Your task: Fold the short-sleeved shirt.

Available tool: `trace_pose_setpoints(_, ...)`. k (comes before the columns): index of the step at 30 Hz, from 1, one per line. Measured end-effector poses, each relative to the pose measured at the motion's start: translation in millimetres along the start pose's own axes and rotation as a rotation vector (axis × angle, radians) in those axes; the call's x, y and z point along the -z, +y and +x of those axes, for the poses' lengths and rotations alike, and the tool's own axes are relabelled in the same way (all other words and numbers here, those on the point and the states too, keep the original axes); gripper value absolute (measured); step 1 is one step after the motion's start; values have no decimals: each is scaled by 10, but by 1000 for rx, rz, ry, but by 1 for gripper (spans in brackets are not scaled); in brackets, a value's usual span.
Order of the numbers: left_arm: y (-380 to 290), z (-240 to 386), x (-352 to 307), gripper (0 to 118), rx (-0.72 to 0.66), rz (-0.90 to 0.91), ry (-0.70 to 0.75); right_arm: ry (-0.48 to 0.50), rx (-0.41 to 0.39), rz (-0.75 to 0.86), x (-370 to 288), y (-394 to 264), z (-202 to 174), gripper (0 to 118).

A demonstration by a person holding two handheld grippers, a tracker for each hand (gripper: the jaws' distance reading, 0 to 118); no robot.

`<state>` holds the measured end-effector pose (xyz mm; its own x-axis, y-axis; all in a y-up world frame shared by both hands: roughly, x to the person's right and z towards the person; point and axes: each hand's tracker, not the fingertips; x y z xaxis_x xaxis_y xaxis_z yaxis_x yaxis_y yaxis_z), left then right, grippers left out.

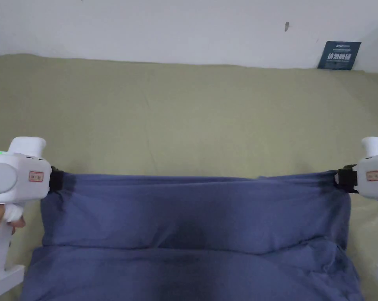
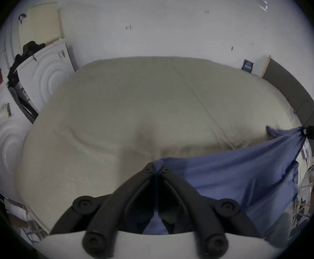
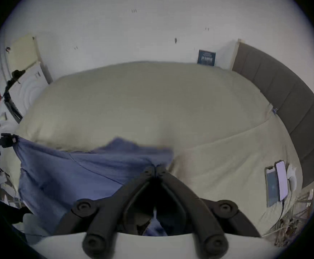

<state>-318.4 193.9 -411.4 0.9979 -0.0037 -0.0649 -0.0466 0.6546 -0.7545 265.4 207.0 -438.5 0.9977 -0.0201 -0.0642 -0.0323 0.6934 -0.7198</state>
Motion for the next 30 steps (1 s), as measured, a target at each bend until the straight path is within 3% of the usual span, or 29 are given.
trace_pose_setpoints(9, -963, -163, -785, 1, 14, 32, -44, 44, -25, 37, -879, -962, 23, 0)
trace_pose_setpoints(14, -1488, -187, -850, 1, 32, -3, -56, 49, 12, -41, -886, -1537, 97, 0)
trace_pose_setpoints(18, -1792, -202, -754, 1, 6, -50, -58, 36, -16, -108, -764, -1881, 108, 0)
trace_pose_setpoints(25, -1888, -156, -679, 3, 15, -73, -42, 9, -5, -141, -585, -2051, 77, 0)
trace_pose_setpoints(26, -1867, -140, -718, 18, 12, -65, -41, -10, -6, -129, -603, -2030, 48, 7)
trace_pose_setpoints(27, -1845, -114, -760, 51, 8, -43, -24, -21, -7, -122, -626, -2001, 17, 27)
trace_pose_setpoints(28, -1811, -97, -785, 93, 11, -34, -3, -55, -3, -97, -659, -1980, -25, 65)
trace_pose_setpoints(29, -1780, -80, -814, 118, 10, -30, -7, -70, -4, -79, -668, -1950, -64, 116)
trace_pose_setpoints(30, -1746, -59, -886, 118, -3, 23, -12, -94, 18, -9, -811, -1952, -100, 114)
